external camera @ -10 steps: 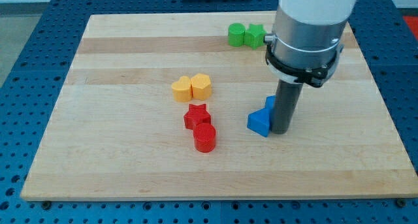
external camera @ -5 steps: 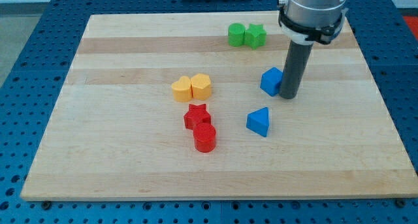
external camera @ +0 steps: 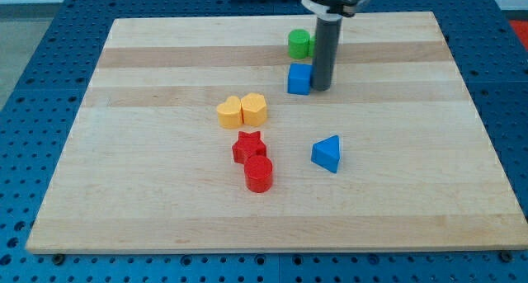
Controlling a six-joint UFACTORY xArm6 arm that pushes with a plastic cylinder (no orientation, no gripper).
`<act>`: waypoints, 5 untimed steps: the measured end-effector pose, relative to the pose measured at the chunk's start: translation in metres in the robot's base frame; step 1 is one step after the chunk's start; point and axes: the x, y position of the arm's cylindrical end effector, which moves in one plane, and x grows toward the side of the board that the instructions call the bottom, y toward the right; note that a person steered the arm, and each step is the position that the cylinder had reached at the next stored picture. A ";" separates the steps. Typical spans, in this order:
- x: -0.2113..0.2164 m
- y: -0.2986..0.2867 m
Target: Move blue cube to the top left of the board
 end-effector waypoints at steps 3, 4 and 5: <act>-0.002 -0.083; -0.002 -0.101; -0.010 -0.102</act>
